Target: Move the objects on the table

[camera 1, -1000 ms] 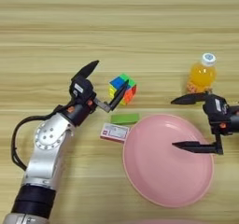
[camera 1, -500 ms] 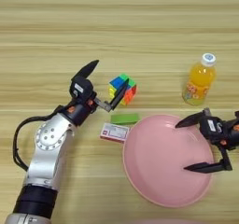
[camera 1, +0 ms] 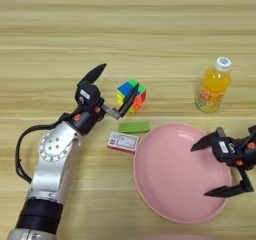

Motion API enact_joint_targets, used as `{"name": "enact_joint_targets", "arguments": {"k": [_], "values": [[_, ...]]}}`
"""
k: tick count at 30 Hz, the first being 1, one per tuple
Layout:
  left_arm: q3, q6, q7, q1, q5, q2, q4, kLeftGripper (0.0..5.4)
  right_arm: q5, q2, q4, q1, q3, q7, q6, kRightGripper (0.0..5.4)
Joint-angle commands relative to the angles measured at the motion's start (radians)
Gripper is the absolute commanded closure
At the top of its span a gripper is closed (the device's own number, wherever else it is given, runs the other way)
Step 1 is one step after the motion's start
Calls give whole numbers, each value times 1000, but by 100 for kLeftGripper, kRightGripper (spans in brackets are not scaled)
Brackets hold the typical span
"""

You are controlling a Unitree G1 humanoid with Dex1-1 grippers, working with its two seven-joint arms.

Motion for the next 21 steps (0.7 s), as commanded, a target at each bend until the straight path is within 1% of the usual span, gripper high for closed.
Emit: {"name": "enact_joint_targets", "arguments": {"k": [1,7,10,14,21], "values": [[-7,-5,6,3,6,-5,6,1,-32,-23,15,-16,9,1,-1,0],[-15,-11,12,-1,14,-14,16,1,-54,-64,95,-33,-3,13,-15,0],[-17,-12,13,0,14,-15,17,1,-66,-80,160,-50,-11,13,-42,0],[-17,-15,13,-1,14,-18,21,1,-67,-88,247,-85,-15,18,-79,0],[-17,-16,10,-3,13,-17,24,1,-82,-89,349,-120,-18,9,-129,0]]}}
